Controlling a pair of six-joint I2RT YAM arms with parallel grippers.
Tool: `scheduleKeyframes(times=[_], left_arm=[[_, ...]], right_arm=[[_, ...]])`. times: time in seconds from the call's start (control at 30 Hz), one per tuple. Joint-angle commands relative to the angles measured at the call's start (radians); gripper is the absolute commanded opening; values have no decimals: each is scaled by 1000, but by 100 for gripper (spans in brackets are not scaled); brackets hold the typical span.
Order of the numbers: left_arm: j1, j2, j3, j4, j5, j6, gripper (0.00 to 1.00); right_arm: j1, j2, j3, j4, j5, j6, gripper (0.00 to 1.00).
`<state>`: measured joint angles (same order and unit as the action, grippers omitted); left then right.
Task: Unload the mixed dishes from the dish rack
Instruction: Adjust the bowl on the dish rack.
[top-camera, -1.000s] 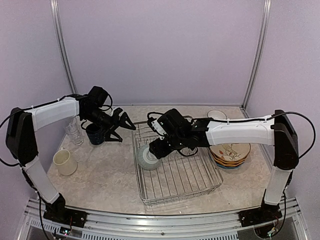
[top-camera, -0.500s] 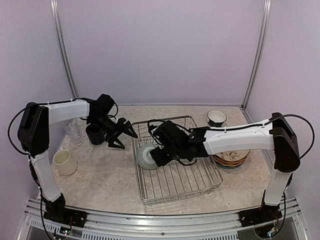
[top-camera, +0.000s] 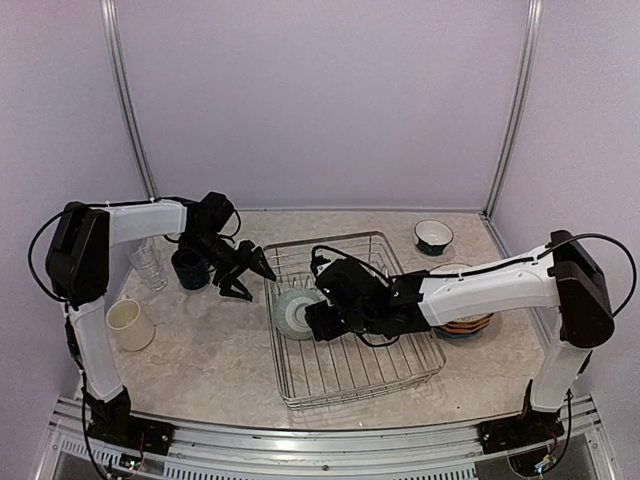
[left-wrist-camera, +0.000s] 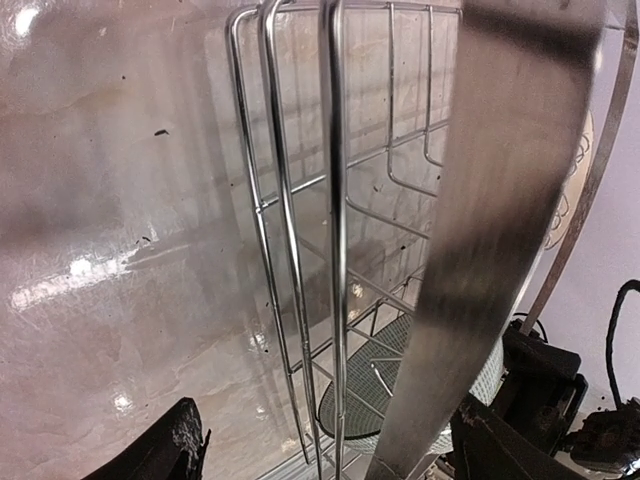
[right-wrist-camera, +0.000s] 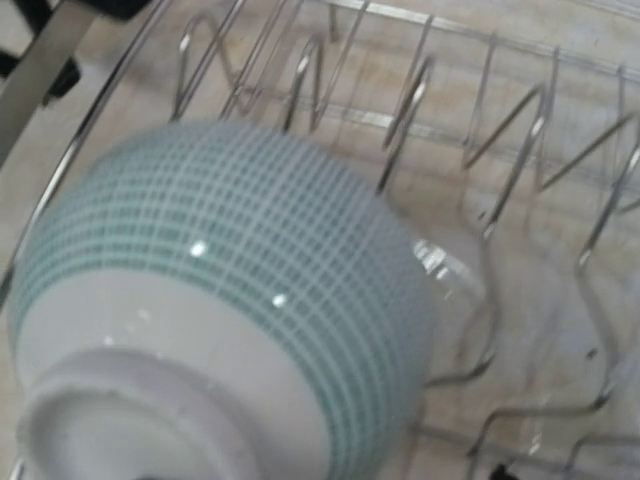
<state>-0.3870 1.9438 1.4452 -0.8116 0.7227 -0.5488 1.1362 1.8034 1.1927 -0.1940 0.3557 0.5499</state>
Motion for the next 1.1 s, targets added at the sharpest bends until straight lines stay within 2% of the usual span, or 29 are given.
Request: scheduleKeyframes(times=[0.0,0.37,0.67,0.9,1.07], left_arm=[[-2,17,25,-24,-17,13,79],[-3,17,30,-32,-20,16,78],[-4,8,30,-34,-18,18,78],[-4,-24,32,-39,-39,26,79],[-4,-55,30,-43,-55,33,84]], right_arm=[[30,30,-81,-168,-39,50,70],[46,-24,-131,-212,-11,133,70],[64,-166,-161,-279,13,156,72],[64,-297,-203,-297,41,196,81],[52,-244,-156,-202,30,163,93]])
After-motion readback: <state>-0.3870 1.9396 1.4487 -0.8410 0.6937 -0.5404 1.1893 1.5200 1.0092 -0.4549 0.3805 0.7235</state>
